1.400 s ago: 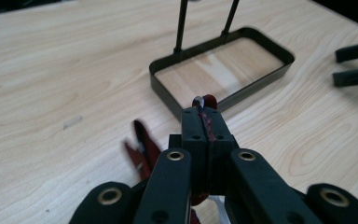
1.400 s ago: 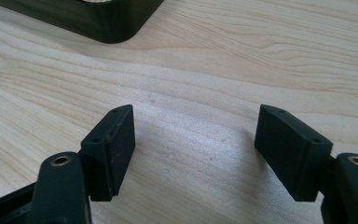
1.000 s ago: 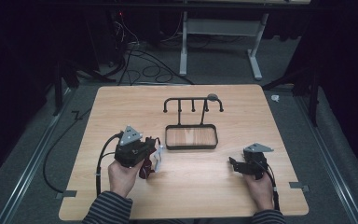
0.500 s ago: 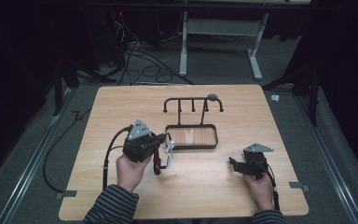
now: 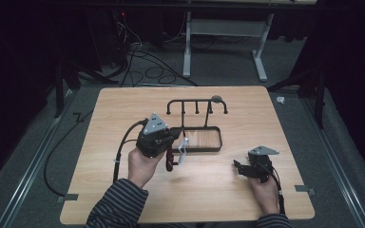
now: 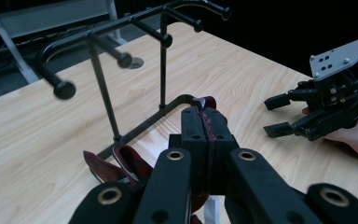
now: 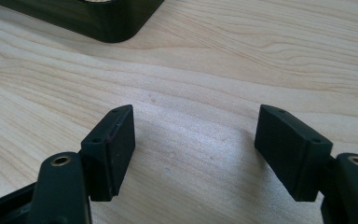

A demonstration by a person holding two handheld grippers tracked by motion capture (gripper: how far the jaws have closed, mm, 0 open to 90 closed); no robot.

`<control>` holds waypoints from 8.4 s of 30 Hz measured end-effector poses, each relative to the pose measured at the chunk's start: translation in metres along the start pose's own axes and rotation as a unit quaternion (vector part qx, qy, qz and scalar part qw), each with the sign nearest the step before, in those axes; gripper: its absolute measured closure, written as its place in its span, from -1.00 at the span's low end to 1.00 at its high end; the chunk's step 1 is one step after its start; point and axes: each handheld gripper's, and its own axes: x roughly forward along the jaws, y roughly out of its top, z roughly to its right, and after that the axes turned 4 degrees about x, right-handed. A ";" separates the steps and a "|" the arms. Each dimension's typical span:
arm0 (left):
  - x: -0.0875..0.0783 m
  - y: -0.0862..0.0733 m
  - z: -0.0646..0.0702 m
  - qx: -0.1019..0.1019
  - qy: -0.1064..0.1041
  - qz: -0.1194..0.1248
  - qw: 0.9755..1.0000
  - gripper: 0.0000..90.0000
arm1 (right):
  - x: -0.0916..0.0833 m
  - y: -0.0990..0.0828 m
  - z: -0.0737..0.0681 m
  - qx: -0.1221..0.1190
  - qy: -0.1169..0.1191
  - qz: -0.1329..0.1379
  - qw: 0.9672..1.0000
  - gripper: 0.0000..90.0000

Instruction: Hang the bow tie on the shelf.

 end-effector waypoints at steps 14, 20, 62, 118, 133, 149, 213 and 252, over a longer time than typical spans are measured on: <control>0.029 0.026 -0.002 0.008 -0.016 -0.004 1.000 0.98 | 0.000 0.000 0.000 0.000 0.001 0.000 1.000 -0.33; 0.036 0.035 -0.005 0.004 -0.011 0.001 1.000 0.98 | 0.000 0.000 0.000 -0.001 0.001 0.001 1.000 -0.33; 0.083 0.054 -0.031 -0.016 0.041 -0.013 0.999 0.95 | -0.001 -0.001 0.000 -0.002 0.002 0.000 1.000 -0.33; -0.003 0.012 -0.036 -0.039 0.048 0.023 0.998 0.45 | 0.000 -0.001 0.000 -0.004 0.003 0.001 1.000 -0.33; -0.020 -0.011 -0.038 -0.061 0.055 0.023 0.996 0.44 | 0.000 -0.001 0.000 -0.004 0.002 0.001 1.000 -0.33; -0.037 -0.039 -0.041 -0.097 0.068 0.028 0.993 0.43 | 0.000 -0.001 -0.001 -0.004 0.002 0.001 1.000 -0.33; -0.049 -0.114 -0.053 -0.176 0.095 -0.020 0.980 0.42 | -0.001 -0.001 -0.001 -0.001 0.001 0.001 1.000 -0.33; -0.036 -0.145 -0.048 -0.198 0.085 -0.055 0.975 0.42 | -0.001 -0.001 -0.001 0.000 0.000 0.001 1.000 -0.34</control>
